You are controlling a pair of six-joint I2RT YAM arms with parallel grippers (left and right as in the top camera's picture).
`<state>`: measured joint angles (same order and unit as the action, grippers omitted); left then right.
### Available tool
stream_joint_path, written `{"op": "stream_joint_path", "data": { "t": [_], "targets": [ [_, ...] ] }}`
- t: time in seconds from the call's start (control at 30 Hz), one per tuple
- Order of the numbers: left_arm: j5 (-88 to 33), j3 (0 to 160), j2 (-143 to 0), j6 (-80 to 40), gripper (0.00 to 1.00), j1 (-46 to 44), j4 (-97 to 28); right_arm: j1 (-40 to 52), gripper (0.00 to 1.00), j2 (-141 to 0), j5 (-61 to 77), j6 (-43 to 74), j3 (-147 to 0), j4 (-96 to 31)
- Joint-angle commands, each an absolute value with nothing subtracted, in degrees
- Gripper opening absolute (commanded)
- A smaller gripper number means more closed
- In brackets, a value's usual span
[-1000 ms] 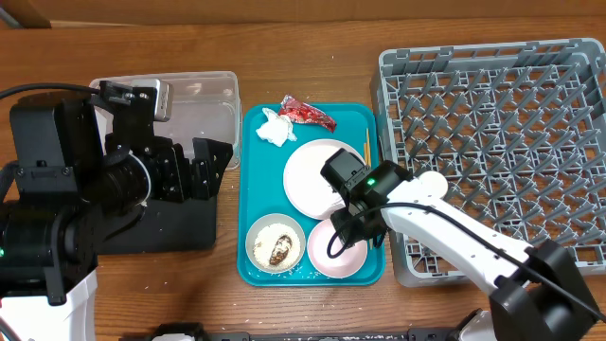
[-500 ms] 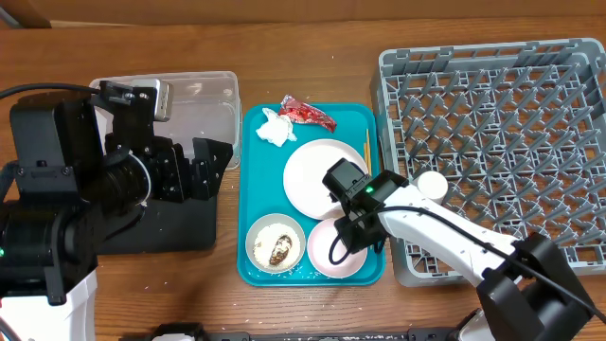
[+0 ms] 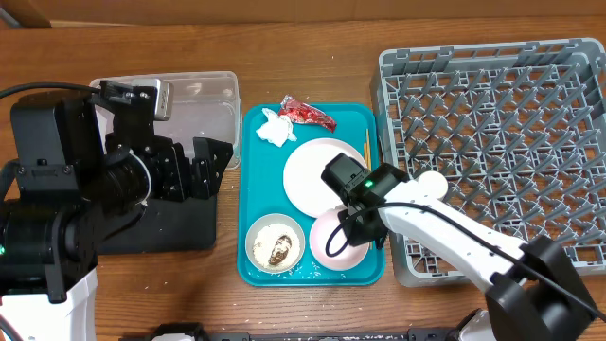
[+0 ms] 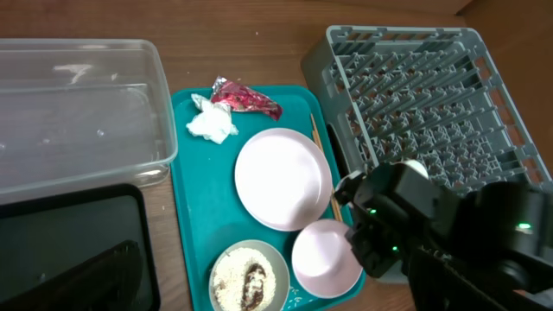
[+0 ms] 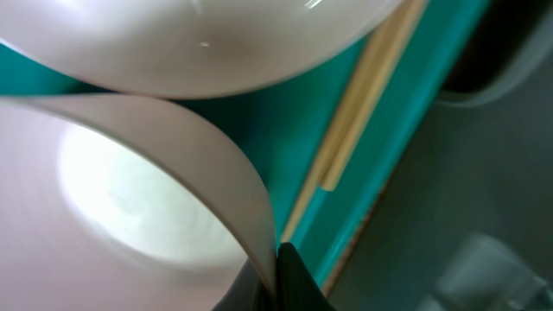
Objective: Sort waste into correct bins and load items into the dishwasher
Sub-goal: 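Carry the small pink plate to the rack's back right and set it down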
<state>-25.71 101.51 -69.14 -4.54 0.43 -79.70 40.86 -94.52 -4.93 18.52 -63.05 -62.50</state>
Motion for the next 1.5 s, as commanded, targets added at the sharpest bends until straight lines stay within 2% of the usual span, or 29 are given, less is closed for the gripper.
{"op": "stream_joint_path", "data": {
  "t": [0.0,0.17,0.37,0.5,0.73,0.97,1.2,1.47],
  "targets": [
    [-26.4,102.2,-69.4,-5.3,1.00,0.7,-79.5,40.8,0.04,-89.1,-14.3,25.6,-69.3,-65.1],
    [-26.4,102.2,-69.4,-5.3,1.00,0.7,-79.5,40.8,0.04,-83.4,-25.5,33.9,-75.1,-69.8],
    [-26.4,102.2,-69.4,-5.3,1.00,0.7,-79.5,40.3,0.04,-74.8,-56.3,50.0,-77.0,-75.8],
    [-26.4,102.2,-69.4,-5.3,1.00,0.7,-79.5,35.9,0.04,-73.0,-65.4,51.1,-77.0,-75.1],
    [-26.4,102.2,-69.4,-5.3,1.00,0.7,-79.5,15.4,0.04,-76.5,-62.5,49.9,-76.9,-69.4],
    [-26.4,102.2,-69.4,-5.3,1.00,0.7,-79.5,-2.8,0.04,-85.9,-50.2,34.7,-76.9,-55.4],
    [-26.4,102.2,-69.4,-5.3,1.00,0.7,-79.5,-9.0,0.04,-93.9,-50.9,28.0,-76.9,-47.2],
    [-26.4,102.2,-69.4,-5.3,1.00,0.7,-79.5,-10.7,0.04,-98.9,-54.4,20.1,-76.9,-41.2]
  ]
}}
